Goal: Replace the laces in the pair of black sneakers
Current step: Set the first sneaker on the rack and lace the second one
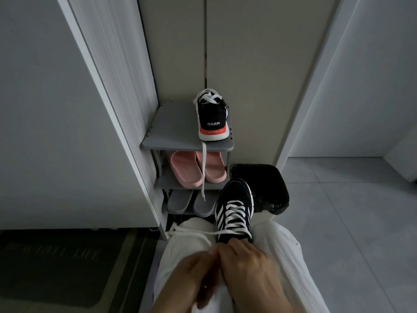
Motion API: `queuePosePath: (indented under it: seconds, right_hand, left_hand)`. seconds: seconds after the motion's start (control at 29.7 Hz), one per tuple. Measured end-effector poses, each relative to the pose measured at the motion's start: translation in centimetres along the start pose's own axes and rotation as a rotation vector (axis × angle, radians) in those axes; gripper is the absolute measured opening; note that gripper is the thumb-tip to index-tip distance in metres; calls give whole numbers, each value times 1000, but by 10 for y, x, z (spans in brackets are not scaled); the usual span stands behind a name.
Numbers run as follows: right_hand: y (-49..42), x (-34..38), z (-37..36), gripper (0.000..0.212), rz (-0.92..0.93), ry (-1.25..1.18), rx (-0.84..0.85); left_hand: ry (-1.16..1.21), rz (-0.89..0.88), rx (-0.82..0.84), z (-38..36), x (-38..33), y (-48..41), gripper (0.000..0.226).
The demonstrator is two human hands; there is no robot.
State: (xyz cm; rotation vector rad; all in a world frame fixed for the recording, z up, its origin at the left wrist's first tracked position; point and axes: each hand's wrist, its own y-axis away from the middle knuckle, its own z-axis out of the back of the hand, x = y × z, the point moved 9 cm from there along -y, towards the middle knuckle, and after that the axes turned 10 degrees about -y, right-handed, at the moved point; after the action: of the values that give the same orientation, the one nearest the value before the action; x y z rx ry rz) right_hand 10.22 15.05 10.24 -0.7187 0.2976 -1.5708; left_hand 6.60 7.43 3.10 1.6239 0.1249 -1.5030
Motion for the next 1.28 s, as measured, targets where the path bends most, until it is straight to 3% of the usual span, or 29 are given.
queuePosePath:
  seconds: [0.1, 0.2, 0.3, 0.54, 0.67, 0.74, 0.81, 0.87, 0.94, 1.01, 1.28]
  right_hand:
    - [7, -3, -3, 22, 31, 5, 36]
    - [11, -2, -5, 22, 66, -11, 12]
    - [14, 0, -9, 21, 69, -17, -15]
    - [17, -35, -1, 24, -5, -82, -22]
    - [12, -32, -2, 21, -32, -118, -42]
    - [9, -24, -10, 13, -13, -109, -1]
    - [9, -24, -20, 17, -36, -149, 77]
    - [10, -36, -30, 23, -190, -239, 210]
    - [14, -57, -36, 32, -432, -303, 316]
    - [24, -70, -51, 22, -632, -459, 446]
    - [29, -82, -74, 21, -957, -651, 406]
  left_hand:
    - [262, 63, -86, 19, 9, -9, 32]
    - [221, 78, 7, 12, 8, -10, 38]
    - [241, 93, 12, 5, 10, -13, 27]
    - [403, -29, -309, 61, 9, -25, 15]
    - [461, -12, -157, 36, 10, -24, 32]
    - [476, 23, -67, 13, 14, -24, 27]
    - [474, 29, -110, 10, 19, -27, 15]
    - [463, 33, -188, 19, 24, -32, 3]
    - [440, 33, -227, 27, 28, -36, 7]
    - [353, 8, -244, 33, 25, -40, 11]
    - [35, -131, -334, 41, 3, -58, 12]
